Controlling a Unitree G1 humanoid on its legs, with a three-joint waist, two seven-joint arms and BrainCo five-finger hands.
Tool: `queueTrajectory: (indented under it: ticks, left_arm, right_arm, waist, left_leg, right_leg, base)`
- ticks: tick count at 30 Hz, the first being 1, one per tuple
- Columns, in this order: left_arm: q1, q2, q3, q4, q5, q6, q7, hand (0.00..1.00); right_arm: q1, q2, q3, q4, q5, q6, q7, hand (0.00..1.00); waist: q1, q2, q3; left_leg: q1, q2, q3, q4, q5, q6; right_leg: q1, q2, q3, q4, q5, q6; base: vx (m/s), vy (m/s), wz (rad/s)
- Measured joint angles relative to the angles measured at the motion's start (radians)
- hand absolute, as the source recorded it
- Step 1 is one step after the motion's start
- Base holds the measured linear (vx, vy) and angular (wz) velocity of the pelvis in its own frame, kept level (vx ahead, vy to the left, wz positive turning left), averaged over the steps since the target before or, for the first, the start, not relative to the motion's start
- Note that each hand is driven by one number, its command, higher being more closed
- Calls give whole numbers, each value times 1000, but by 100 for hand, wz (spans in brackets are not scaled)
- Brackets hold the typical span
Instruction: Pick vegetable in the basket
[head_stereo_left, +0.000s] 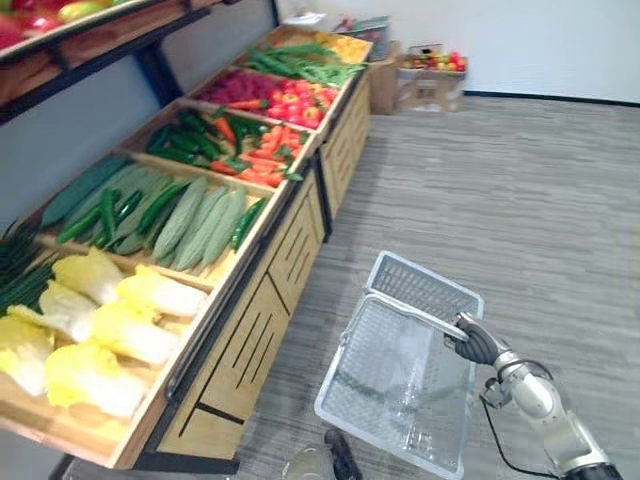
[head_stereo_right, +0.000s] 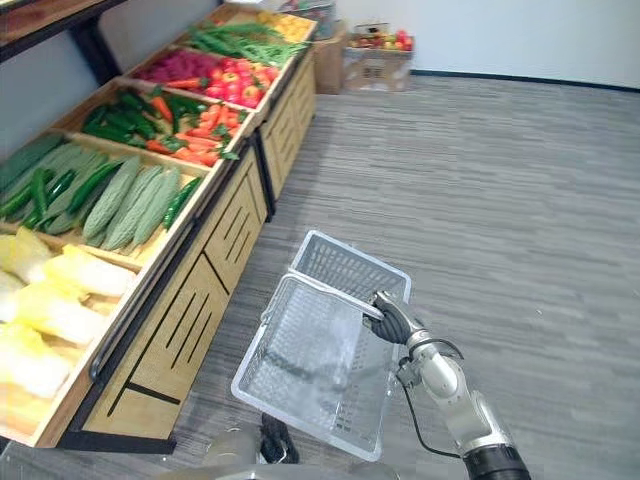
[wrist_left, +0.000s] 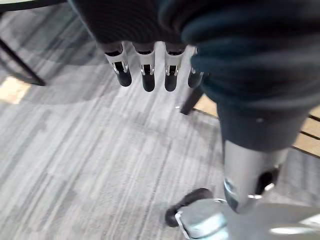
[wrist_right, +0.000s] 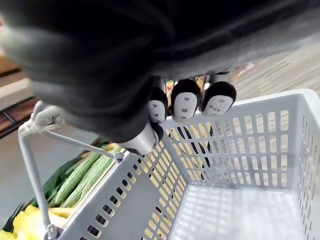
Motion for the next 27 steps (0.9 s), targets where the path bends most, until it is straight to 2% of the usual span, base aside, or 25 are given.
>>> queueTrajectory:
  ticks: [1, 2, 3, 4, 5, 6, 7, 8, 9, 10, 11, 12, 13, 14, 15, 16, 17, 18, 19, 20, 22, 24, 25, 26, 27]
  left_arm:
    - [-4, -3, 10, 6, 0, 0, -1, 0]
    - [-5, -5, 11, 6, 0, -1, -2, 0]
    - [-6, -13, 18, 5, 0, -1, -2, 0]
    - [-8, -16, 18, 4, 0, -1, -2, 0]
    - [-10, -19, 18, -7, -1, -2, -2, 0]
    - [-11, -19, 17, -23, -2, -1, -3, 0]
    - [-12, -16, 16, -29, -2, 0, -3, 0]
    - [-12, 0, 13, -32, -1, 2, -4, 0]
    - [-21, 1, 12, -32, -2, 2, -4, 0]
    - [-43, 7, 4, -37, -13, 2, -3, 0]
    - [-44, 10, -1, -43, -14, 3, -3, 0]
    - [-45, 18, -23, -74, -21, 2, -2, 0]
    - [-52, 40, -41, -103, -21, 0, 2, 0]
    - [-57, 41, -46, -117, -21, -1, 4, 0]
    - [-65, 41, -63, -141, -52, -3, 17, 0]
    - [-77, 41, -65, -154, -68, -5, 26, 0]
    - [-82, 42, -65, -163, -83, -8, 27, 0]
    - [-90, 42, -65, -181, -99, -11, 30, 0]
    - [-99, 42, -65, -191, -100, -12, 32, 0]
    - [-105, 42, -65, -190, -100, -11, 33, 0]
    - [-112, 45, -62, -185, -103, -4, 35, 0]
    - [-107, 50, -41, -176, -135, -1, 38, 0]
    - [-88, 53, -11, -175, -138, -1, 42, 0]
    - [-82, 57, 3, -174, -138, -1, 42, 0]
    - [-78, 77, 22, -175, -139, -1, 43, 0]
  right_arm:
    - [-3, 8, 4, 2, 0, -23, -2, 100]
    - [-9, 8, 6, 4, 0, -33, -3, 100]
    - [-22, 7, 12, 12, 0, -53, -3, 100]
    - [-26, 7, 13, 12, 0, -59, -3, 100]
    - [-28, 7, 17, 13, 0, -67, -4, 100]
    - [-28, 8, 18, 14, 0, -71, -6, 100]
    - [-27, 8, 18, 15, 0, -71, -6, 100]
    - [-13, 8, 18, 16, 0, -71, -6, 100]
    - [-12, 1, 15, 17, 0, -71, -6, 100]
    - [-11, -8, 9, 28, 0, -70, -6, 100]
    - [-11, -7, 9, 30, 0, -70, -6, 100]
    - [-6, 2, 9, 50, -8, -70, -6, 100]
    - [2, 9, -2, 67, -23, -69, -15, 100]
    - [1, 14, -17, 75, -22, -69, -26, 100]
    - [2, 27, -62, 96, -22, -67, -36, 100]
    - [9, 27, -89, 137, -21, -58, -55, 100]
    - [13, 27, -101, 162, -21, -49, -69, 100]
    - [10, 28, -132, 221, -20, -30, -98, 100]
    - [9, 29, -177, 293, -20, 4, -124, 100]
    - [10, 29, -199, 334, -20, 22, -138, 100]
    - [20, 48, -297, 496, -14, 92, -182, 100]
    - [27, 83, -376, 596, 15, 139, -208, 100]
    - [32, 100, -423, 641, 45, 174, -214, 100]
    - [39, 107, -446, 656, 57, 185, -218, 100]
    - [50, 114, -475, 676, 79, 201, -222, 100]
  waist:
    - [12, -27, 1]
    - [15, -37, 3]
    - [12, -44, 2]
    - [11, -43, 2]
    - [11, -43, 1]
    - [13, -49, 0]
    - [13, -52, -3]
    - [10, -73, -25]
    - [-1, -75, -27]
    - [-5, -72, -29]
    - [-7, -74, -28]
    - [-24, -86, -27]
    - [-40, -92, -27]
    - [-40, -92, -27]
    - [-43, -83, -25]
    - [-46, -75, -28]
    - [-46, -69, -29]
    - [-52, -69, -29]
    - [-58, -66, -27]
    - [-60, -63, -26]
    - [-61, -54, -24]
    - [-62, -55, -24]
    - [-63, -64, -28]
    - [-64, -72, -29]
    - [-69, -103, -38]
  left_leg:
    - [-2, -23, 7, 6, -16, 11]
    - [-4, -31, 13, 16, -25, 20]
    - [-5, -35, 39, 46, -57, 38]
    - [-3, -35, 40, 64, -75, 39]
    - [-2, -34, 37, 103, -121, 41]
    - [-7, -36, 33, 151, -180, 33]
    - [-14, -39, 32, 171, -202, 29]
    - [-9, -75, 33, 167, -240, 17]
    - [1, -85, 28, 159, -243, 22]
    - [11, -107, 0, 147, -242, 25]
    - [16, -113, -6, 138, -240, 25]
    - [37, -144, -52, 102, -232, 31]
    - [70, -166, -103, 61, -217, 42]
    - [90, -176, -129, 38, -206, 42]
    - [132, -186, -182, -3, -187, 51]
    - [161, -188, -241, -28, -179, 48]
    - [170, -189, -273, -38, -176, 46]
    - [181, -181, -337, -38, -172, 45]
    - [185, -170, -419, -38, -173, 41]
    - [186, -161, -457, -38, -174, 36]
    - [199, -132, -607, -35, -183, 3]
    - [226, -117, -687, -30, -198, -35]
    - [231, -109, -704, -7, -217, -68]
    - [231, -109, -709, 11, -229, -87]
    - [230, -113, -706, 38, -254, -119]
  right_leg:
    - [13, -12, -6, -27, 7, 10]
    - [23, -19, -7, -39, 12, 19]
    - [40, -31, -14, -50, 14, 23]
    - [48, -37, -15, -49, 14, 24]
    - [63, -49, -16, -34, 2, 40]
    - [67, -73, -19, 4, -40, 63]
    - [66, -88, -22, 33, -65, 69]
    - [43, -141, -39, 127, -118, 65]
    - [18, -164, -31, 220, -120, 62]
    - [-107, -226, 49, 503, -74, 63]
    - [-130, -236, 67, 558, -55, 57]
    - [-210, -259, 137, 730, 16, 52]
    - [-264, -245, 178, 855, 10, 47]
    - [-281, -240, 178, 889, -3, 30]
    - [-302, -214, 168, 906, -28, -10]
    - [-322, -183, 160, 858, -46, -40]
    - [-336, -170, 161, 816, -52, -49]
    - [-350, -140, 165, 703, -53, -48]
    - [-369, -108, 194, 567, -47, -39]
    - [-379, -89, 224, 503, -39, -25]
    - [-417, -32, 387, 270, 3, 30]
    - [-410, -16, 483, 154, 28, 70]
    - [-402, -14, 511, 122, 54, 68]
    - [-392, -16, 514, 113, 82, 65]
    - [-370, -23, 510, 104, 150, 49]
  base:
    - [288, 165, 18]
    - [266, 143, 17]
    - [192, 103, 12]
    - [224, 116, 13]
    - [205, 96, 13]
    - [197, 90, 16]
    - [214, 115, 31]
    - [201, 102, 37]
    - [289, 179, 58]
    - [184, 113, 46]
    - [212, 139, 73]
    - [194, 79, 91]
    - [251, 96, 105]
    - [283, 76, 113]
    - [298, 43, 124]
    - [300, 18, 134]
    - [312, -45, 153]
    - [313, -100, 178]
    - [374, -168, 186]
    - [364, -216, 191]
    - [356, -259, 184]
    - [359, -323, 160]
    - [347, -380, 148]
    - [271, -340, 133]
    - [276, -400, 119]
